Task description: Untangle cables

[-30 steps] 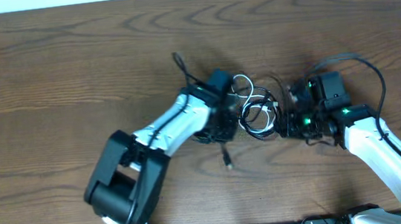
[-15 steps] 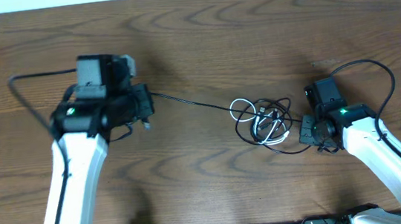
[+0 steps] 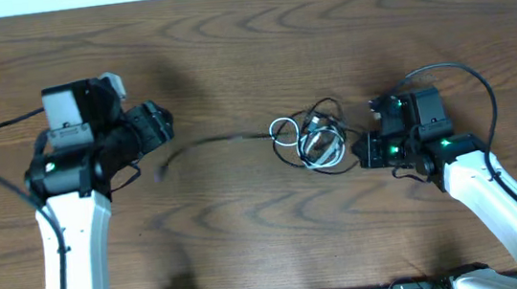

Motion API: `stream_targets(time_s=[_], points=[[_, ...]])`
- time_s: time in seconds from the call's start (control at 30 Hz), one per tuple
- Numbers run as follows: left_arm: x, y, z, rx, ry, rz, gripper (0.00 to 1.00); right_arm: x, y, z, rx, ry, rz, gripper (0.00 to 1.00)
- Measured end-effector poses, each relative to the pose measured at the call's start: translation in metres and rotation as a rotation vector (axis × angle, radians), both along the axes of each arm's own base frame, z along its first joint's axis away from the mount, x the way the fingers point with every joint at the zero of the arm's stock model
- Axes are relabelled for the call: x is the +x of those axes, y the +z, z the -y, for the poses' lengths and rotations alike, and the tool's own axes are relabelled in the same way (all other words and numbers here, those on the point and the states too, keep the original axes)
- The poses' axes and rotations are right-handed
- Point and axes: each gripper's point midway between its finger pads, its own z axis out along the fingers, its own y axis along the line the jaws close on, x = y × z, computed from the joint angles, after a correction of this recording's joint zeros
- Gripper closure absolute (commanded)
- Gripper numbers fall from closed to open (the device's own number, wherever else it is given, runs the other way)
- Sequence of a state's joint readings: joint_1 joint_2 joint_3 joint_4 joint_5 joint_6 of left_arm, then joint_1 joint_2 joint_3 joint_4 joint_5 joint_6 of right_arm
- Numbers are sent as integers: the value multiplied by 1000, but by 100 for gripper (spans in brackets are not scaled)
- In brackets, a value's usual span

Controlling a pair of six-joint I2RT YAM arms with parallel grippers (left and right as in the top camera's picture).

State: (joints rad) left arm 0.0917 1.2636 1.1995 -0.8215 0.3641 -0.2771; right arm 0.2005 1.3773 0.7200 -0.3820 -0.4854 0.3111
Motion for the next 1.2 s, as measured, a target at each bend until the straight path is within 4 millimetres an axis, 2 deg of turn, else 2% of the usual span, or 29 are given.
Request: stream_targets(time_s=[0.13,0.2,0.4,0.57,0.73,0.83,1.0,1.2], points=[[2,-22,25,-19,-77,-78,30,-7,10,-16,88,81,7,99],[1,-34,46,-27,-140,-121,30,-9,12,-19,107,99,7,99],[-7,-62,110,-28,-355,-190,30,-10,9,-16,90,90,-3,99],[-22,-82,174,12,-633,-168,29,-13,1,-8,41,59,-33,99],[-35,-95,221,52,-838,-108,29,-12,-1,-5,25,45,-38,99],[-45,-112,243,68,-925,-119,29,-12,-2,-4,21,39,-41,99],[-49,-139,266,77,-987,-129,28,-12,-2,-4,17,36,-41,99],[-41,-145,289,73,-1028,-49,27,-13,-3,-3,17,30,-49,99]])
